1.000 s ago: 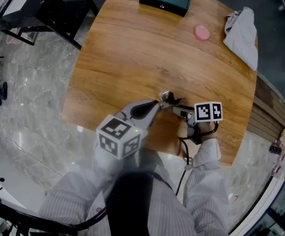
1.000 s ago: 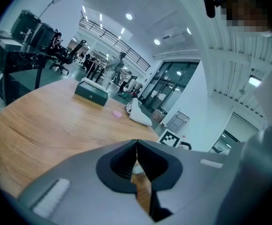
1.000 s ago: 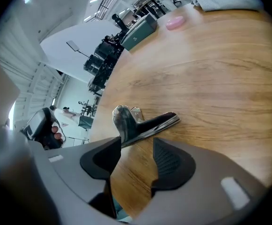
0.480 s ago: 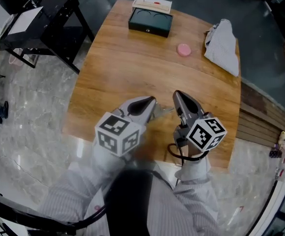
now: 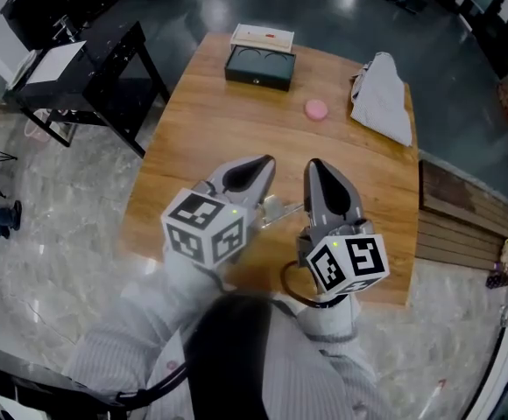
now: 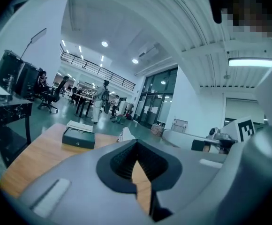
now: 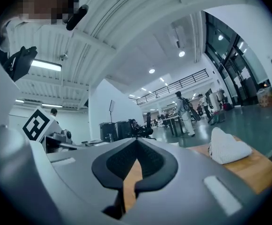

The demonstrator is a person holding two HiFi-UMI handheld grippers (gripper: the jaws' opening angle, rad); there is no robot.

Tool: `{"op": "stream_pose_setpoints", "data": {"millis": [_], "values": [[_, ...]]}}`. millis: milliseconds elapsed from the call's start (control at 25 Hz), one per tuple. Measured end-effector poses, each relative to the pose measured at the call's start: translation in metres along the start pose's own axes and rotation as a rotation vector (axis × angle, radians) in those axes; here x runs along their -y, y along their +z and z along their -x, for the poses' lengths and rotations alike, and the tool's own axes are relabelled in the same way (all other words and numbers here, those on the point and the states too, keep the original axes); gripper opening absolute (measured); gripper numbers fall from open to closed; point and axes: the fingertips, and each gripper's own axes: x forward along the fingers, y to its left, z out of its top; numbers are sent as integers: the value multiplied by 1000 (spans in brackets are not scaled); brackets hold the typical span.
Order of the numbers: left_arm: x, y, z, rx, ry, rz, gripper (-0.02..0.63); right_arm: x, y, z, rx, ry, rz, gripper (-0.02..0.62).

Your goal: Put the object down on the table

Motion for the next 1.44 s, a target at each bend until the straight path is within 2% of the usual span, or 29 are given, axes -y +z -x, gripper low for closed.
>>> {"op": "stream_pose_setpoints", "data": {"millis": [200, 560, 1440], "values": [[12, 10, -1, 36, -10, -24, 0, 5, 3, 8, -12, -15, 24, 12], [14, 14, 0, 51, -15, -35, 0, 2, 9, 12, -17, -20, 68, 12], [12, 9, -1, 43, -26, -24, 0, -4, 5, 7, -27, -23, 83, 12]]}}
